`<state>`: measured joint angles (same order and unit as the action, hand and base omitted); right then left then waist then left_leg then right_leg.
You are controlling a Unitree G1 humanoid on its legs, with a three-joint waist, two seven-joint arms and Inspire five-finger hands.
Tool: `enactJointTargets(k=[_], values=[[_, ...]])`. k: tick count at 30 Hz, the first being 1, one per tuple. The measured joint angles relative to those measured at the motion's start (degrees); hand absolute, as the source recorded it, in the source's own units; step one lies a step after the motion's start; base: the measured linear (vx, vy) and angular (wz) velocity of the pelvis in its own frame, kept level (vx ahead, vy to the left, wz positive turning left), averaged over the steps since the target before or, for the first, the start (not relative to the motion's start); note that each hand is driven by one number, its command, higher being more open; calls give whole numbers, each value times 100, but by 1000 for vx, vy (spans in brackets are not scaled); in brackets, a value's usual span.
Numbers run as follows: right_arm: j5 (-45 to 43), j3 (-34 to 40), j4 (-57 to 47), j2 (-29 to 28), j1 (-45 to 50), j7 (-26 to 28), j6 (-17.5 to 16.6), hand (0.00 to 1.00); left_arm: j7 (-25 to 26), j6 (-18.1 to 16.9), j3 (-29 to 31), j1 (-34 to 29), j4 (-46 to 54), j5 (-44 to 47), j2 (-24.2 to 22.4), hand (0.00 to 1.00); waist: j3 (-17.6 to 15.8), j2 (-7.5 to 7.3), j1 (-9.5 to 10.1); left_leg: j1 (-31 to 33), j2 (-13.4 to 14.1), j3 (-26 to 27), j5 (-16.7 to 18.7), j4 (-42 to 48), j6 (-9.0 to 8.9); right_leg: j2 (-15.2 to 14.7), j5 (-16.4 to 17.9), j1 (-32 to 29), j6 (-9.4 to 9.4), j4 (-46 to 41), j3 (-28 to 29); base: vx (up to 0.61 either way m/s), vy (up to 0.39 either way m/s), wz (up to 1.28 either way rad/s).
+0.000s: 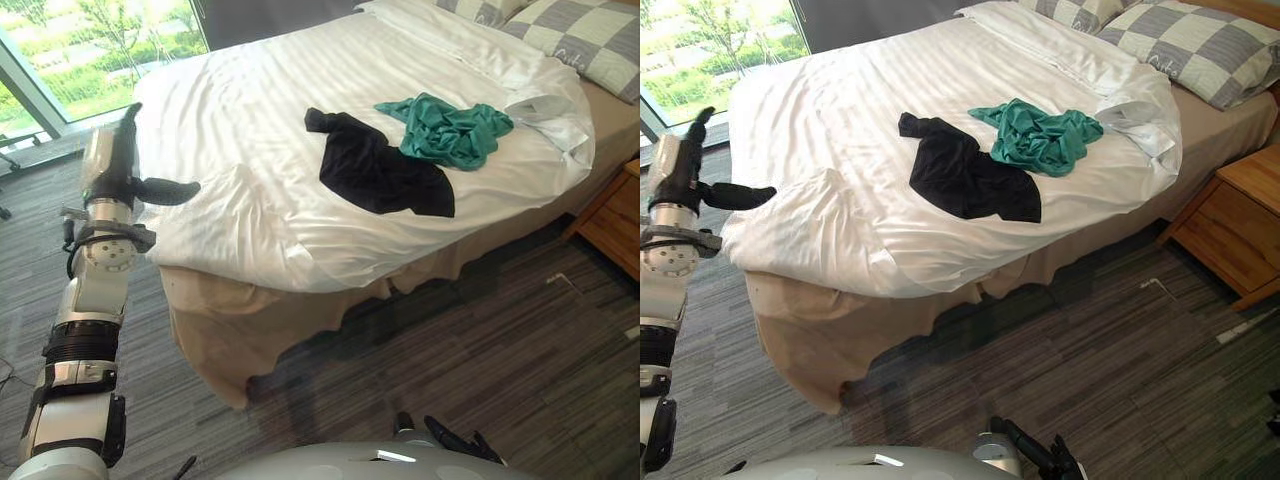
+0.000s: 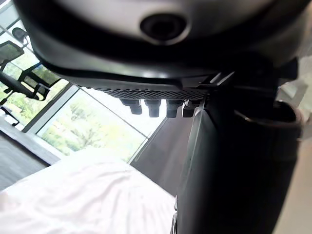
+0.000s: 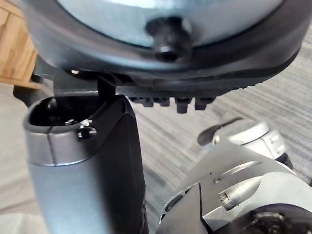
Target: Tidy up the quilt and then pick up the clothes from the bed and put them into the laundry hamper
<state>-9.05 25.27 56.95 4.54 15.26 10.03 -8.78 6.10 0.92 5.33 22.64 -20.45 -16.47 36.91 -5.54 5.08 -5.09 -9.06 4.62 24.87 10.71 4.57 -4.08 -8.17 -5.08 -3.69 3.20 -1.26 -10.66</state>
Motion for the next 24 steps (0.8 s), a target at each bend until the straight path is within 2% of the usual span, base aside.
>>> enactJointTargets(k=[2, 5, 7, 10, 13, 16, 20, 24], values=[[88, -10, -149, 9, -81, 55, 68, 100, -3, 202, -268, 62, -135, -19, -66, 100, -104, -48, -26, 276, -29, 4, -39, 17, 34, -87, 47, -394, 3, -277, 69, -212, -7, -5], [112, -200, -440, 96, -275, 93, 95, 100, 6, 606, -658, 217, -477, -278, -154, 100, -452, -112, -158, 646, -102, 75, -42, 121, 47, -196, 104, -915, 56, -616, 234, -159, -20, -9], [98, -354, -767, 209, -398, 128, 106, 100, 89, 895, -794, 612, -743, -436, -325, 100, -783, -130, -179, 1006, -146, 163, -60, 244, 65, -258, 105, -1371, 58, -842, 376, -91, -17, -9], [73, -425, -1165, 243, -495, 136, 133, 100, 362, 1212, -883, 1035, -856, -442, -340, 100, -1040, -139, -217, 1361, -109, 298, -89, 459, 53, -275, 108, -1851, 28, -1173, 484, -15, -36, -8], [70, -581, -1488, 242, -495, 132, 157, 100, 694, 1328, -882, 1370, -821, -452, -337, 100, -1220, -151, -169, 1480, 14, 519, -52, 649, -30, -264, 147, -1965, -31, -1283, 529, 42, -14, -2], [74, -837, -1943, 236, -522, 176, 155, 100, 1173, 1482, -881, 1642, -600, -468, -337, 100, -1356, -226, -134, 1748, 210, 820, 33, 1097, -96, -247, 164, -2097, -57, -1380, 567, -18, -16, 6], [74, -1041, -2208, 239, -551, 250, -38, 100, 1703, 1549, -832, 1942, -360, -690, -338, 100, -1531, -314, -63, 2047, 522, 949, 372, 1729, -51, -142, 267, -2253, -71, -1589, 587, -93, -6, 0], [79, -1055, -2204, 241, -533, 297, -65, 100, 1796, 1545, -653, 2186, -315, -687, -337, 100, -1599, -342, 0, 2270, 666, 946, 526, 2054, -5, -104, 280, -2396, -66, -1713, 603, -97, -13, -1]])
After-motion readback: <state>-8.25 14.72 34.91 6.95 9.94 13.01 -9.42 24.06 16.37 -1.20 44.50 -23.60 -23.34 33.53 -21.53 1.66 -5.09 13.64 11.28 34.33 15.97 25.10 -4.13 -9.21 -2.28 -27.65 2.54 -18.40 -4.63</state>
